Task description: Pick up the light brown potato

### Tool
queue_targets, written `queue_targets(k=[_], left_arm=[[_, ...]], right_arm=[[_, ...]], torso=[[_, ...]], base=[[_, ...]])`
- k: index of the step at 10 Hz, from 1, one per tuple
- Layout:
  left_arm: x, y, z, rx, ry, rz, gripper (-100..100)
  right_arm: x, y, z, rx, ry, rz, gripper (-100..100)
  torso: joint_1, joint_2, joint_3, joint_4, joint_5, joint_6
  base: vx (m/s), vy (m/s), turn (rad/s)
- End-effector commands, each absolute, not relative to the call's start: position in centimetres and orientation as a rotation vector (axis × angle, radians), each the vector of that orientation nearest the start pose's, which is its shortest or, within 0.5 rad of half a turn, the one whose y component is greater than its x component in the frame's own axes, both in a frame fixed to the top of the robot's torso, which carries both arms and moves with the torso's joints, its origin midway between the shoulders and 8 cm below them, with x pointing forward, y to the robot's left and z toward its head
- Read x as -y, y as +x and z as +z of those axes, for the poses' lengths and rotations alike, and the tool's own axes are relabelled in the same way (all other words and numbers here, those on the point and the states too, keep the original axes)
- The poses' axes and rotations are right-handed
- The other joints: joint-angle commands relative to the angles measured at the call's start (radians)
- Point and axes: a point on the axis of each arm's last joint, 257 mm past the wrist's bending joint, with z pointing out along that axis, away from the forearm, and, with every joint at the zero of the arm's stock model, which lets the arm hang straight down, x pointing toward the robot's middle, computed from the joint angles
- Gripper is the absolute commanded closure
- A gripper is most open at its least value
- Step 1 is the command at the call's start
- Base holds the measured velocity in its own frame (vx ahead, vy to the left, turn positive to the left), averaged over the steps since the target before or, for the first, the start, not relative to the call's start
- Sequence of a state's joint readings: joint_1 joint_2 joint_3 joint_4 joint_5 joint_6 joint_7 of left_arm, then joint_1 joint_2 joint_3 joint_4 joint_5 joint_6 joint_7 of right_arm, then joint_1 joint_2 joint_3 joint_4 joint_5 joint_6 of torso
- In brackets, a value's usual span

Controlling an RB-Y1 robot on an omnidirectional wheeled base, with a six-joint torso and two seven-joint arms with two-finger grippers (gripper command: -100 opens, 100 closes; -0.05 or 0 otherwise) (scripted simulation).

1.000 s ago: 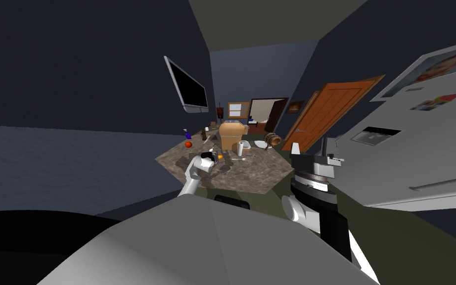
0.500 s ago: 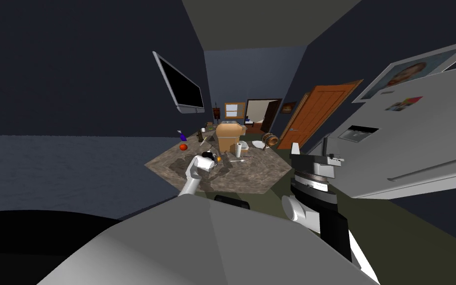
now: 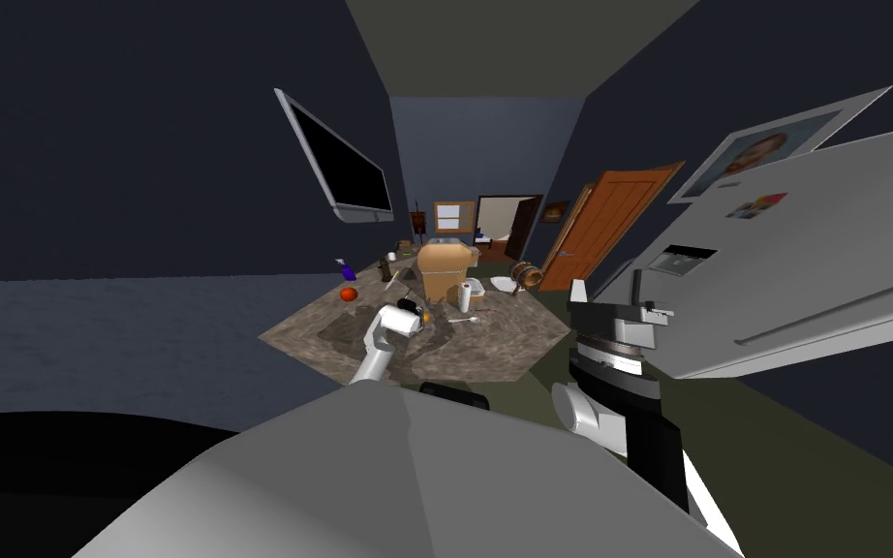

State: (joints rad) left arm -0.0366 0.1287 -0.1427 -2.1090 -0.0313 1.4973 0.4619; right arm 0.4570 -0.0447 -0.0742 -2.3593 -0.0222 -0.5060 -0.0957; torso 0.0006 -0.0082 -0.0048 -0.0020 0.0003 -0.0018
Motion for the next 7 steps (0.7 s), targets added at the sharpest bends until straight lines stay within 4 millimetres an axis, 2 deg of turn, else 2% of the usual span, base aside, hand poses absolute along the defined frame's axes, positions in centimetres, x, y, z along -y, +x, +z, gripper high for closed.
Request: queue_targets(k=[1,2,3,4,7], left_arm=[[-21.6,41.4,-30.2,-1.603,-2.131,-0.608,-100],[-21.6,41.8,-29.8,-1.598,-2.12,-0.628,-100],[-21.6,41.8,-29.9,-1.599,-2.122,-0.623,0],[-21.2,42.5,-30.4,-1.59,-2.126,-0.624,-100],[-20.6,43.3,-31.1,-1.58,-2.13,-0.624,-100]], right_arm=[[28.9,32.3,7.5,-0.525,0.558,1.379,0],[28.9,32.3,7.5,-0.525,0.558,1.379,0],[28.9,32.3,7.5,-0.525,0.558,1.379,0],[28.9,32.3,7.5,-0.525,0.558,1.379,0],[28.9,32.3,7.5,-0.525,0.558,1.379,0]], torso=[[0.0,0.0,0.0,0.0,0.0,0.0],[0.001,-0.001,-0.001,0.0,0.0,0.0],[0.0,0.002,0.001,0.0,0.0,0.0],[-0.001,0.005,0.003,0.001,0.0,0.0],[0.001,0.008,0.005,0.002,0.0,0.0]], base=[[0.123,0.049,-0.069],[0.052,0.025,-0.012],[0.01,0.005,0.002],[-0.01,0.026,-0.041],[-0.019,0.049,-0.033]])
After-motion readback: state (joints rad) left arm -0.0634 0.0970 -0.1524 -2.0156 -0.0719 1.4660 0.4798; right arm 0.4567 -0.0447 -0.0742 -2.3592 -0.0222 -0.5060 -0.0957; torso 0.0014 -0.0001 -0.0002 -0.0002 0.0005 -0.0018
